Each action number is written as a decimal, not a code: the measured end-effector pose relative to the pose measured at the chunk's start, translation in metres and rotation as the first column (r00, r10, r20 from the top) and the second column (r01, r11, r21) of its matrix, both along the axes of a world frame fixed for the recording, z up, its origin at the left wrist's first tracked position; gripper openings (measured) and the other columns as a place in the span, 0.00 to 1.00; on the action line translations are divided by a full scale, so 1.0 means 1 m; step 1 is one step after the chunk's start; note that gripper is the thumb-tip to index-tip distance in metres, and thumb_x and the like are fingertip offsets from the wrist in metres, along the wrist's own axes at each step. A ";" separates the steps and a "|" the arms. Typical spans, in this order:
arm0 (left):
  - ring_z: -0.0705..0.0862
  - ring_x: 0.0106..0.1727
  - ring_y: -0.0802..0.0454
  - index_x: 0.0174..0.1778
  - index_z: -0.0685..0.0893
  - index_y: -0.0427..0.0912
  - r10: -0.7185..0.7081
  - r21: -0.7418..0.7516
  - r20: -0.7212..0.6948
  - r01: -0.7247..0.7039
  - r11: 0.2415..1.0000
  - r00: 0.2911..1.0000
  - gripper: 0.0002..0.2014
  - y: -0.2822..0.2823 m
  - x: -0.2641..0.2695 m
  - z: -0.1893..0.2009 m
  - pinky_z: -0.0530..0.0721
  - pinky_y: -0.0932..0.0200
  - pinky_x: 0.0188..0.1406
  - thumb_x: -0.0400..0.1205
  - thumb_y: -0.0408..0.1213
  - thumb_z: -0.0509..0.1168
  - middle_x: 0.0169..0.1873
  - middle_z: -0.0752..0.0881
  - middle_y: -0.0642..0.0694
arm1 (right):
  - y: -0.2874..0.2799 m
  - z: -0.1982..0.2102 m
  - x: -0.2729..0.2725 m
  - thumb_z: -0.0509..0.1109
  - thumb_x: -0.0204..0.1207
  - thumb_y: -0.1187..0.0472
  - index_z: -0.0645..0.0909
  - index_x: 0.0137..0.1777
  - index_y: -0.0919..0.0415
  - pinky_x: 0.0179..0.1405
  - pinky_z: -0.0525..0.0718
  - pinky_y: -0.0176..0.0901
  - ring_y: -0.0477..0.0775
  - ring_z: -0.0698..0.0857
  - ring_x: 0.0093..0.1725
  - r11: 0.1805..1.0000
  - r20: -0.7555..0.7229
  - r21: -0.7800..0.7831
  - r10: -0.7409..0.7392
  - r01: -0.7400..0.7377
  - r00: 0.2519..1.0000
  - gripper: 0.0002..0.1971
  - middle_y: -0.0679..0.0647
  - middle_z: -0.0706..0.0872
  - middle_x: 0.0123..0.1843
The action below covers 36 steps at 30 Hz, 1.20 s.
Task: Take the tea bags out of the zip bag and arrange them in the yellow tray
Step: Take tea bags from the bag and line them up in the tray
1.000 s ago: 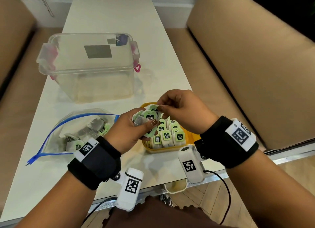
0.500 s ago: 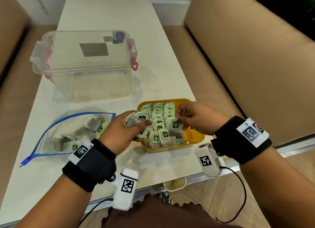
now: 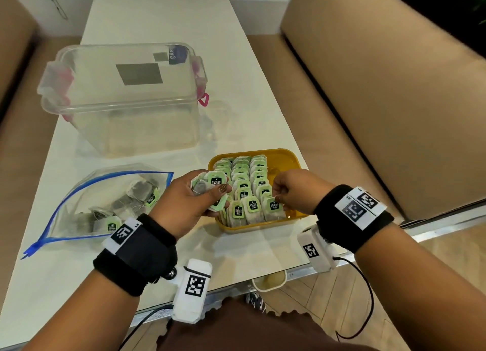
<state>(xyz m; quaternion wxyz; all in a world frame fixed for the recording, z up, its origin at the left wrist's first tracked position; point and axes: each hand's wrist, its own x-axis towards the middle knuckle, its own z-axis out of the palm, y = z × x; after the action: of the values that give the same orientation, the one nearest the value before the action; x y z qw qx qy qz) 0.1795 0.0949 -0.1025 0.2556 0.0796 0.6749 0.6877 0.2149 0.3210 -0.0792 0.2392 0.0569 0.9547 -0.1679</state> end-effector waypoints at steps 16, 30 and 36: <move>0.90 0.46 0.44 0.54 0.83 0.36 -0.039 0.018 -0.054 0.041 0.999 0.998 0.13 0.004 0.002 0.000 0.89 0.50 0.40 0.74 0.27 0.73 0.45 0.91 0.40 | -0.024 0.041 0.001 0.70 0.77 0.58 0.85 0.47 0.54 0.40 0.80 0.37 0.41 0.83 0.38 0.960 -0.340 -0.281 -0.085 -0.014 0.936 0.03 0.45 0.86 0.40; 0.89 0.41 0.50 0.46 0.83 0.39 -0.088 -0.012 -0.110 0.087 0.996 0.990 0.10 0.007 0.004 0.008 0.87 0.53 0.38 0.72 0.27 0.75 0.39 0.90 0.42 | -0.027 0.051 -0.013 0.74 0.73 0.66 0.86 0.44 0.59 0.43 0.88 0.53 0.55 0.89 0.36 0.894 -0.337 -0.447 -0.125 -0.042 0.933 0.03 0.57 0.89 0.35; 0.87 0.41 0.47 0.47 0.83 0.38 -0.054 -0.056 -0.062 0.051 0.997 0.997 0.09 0.005 0.004 0.000 0.87 0.52 0.39 0.74 0.27 0.74 0.40 0.87 0.40 | 0.007 0.061 -0.025 0.72 0.74 0.69 0.85 0.45 0.62 0.41 0.88 0.52 0.53 0.87 0.33 0.936 -0.332 -0.351 -0.139 0.015 0.933 0.02 0.59 0.90 0.35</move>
<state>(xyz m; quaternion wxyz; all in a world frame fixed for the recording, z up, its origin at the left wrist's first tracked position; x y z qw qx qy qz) 0.1831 0.0998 -0.1022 0.2540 0.1122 0.6987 0.6593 0.1901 0.3277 -0.0186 0.0643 0.0213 0.9350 -0.3481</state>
